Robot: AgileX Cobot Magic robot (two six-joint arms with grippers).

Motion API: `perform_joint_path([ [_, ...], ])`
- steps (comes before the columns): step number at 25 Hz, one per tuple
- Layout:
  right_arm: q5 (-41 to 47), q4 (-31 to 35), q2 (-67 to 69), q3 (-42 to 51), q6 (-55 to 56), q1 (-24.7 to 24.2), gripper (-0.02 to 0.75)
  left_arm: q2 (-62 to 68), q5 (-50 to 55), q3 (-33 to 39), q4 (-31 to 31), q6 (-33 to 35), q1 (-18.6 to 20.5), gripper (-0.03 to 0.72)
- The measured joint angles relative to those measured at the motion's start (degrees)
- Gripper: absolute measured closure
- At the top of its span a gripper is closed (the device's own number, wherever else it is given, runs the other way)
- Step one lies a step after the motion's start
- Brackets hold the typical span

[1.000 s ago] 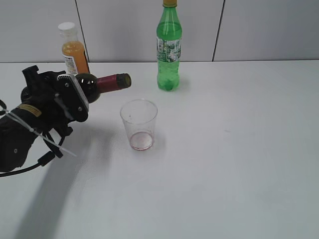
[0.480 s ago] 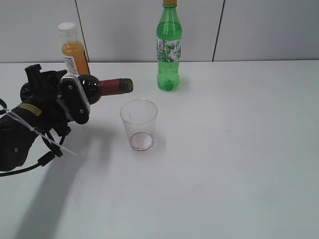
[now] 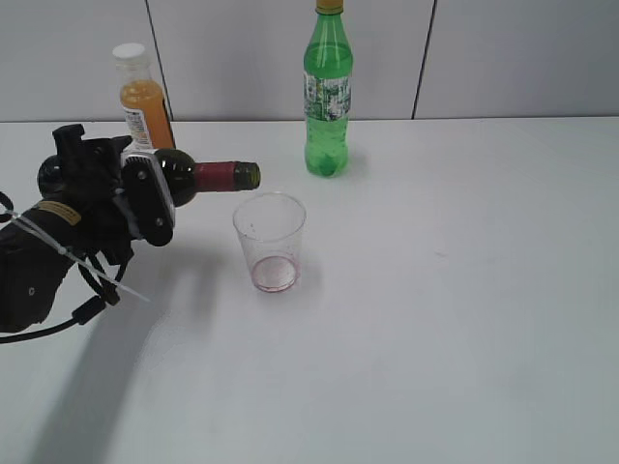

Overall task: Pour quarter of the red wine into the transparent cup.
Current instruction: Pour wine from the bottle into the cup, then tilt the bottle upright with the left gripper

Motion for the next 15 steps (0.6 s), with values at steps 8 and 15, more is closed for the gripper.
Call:
perform_joint_path([
  [8,0.0,0.0,0.0,0.0,0.0,0.0,0.145,0.0,0.0,0.0,0.0,3.5,0.0,0.137],
  [15,0.0,0.0,0.0,0.0,0.0,0.0,0.145,0.0,0.0,0.0,0.0,5.9,0.0,0.137],
])
